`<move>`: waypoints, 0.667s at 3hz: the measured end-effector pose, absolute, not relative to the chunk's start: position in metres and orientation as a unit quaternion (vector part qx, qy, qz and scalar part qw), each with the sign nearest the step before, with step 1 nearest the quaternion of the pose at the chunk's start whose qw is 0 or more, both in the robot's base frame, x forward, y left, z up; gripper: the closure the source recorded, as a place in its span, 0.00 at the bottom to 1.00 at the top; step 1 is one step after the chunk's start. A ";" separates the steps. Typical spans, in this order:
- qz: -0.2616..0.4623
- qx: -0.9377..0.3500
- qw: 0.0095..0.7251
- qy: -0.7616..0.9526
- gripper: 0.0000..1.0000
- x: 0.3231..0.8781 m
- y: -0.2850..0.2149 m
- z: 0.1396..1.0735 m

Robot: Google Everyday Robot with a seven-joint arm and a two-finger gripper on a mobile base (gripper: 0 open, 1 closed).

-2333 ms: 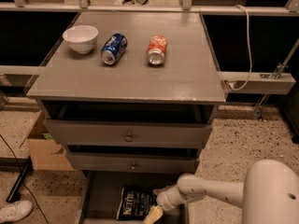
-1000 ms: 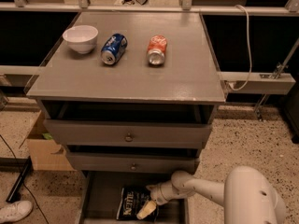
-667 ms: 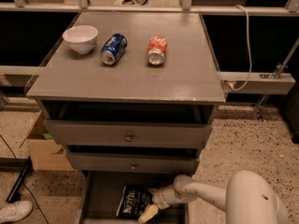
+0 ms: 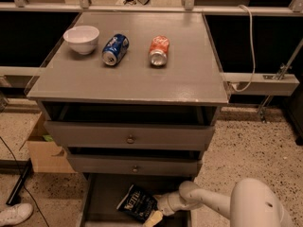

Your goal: Pick blue chip bag from bottom drawer and place on counter

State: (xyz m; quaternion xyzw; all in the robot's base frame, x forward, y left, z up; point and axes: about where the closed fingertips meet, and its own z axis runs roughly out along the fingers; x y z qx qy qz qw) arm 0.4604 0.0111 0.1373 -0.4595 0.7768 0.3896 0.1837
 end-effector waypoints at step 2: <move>0.390 -0.459 0.184 0.777 0.41 0.460 0.011 0.137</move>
Offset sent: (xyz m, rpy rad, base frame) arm 0.0000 0.0000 0.0000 0.0000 0.0000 0.0000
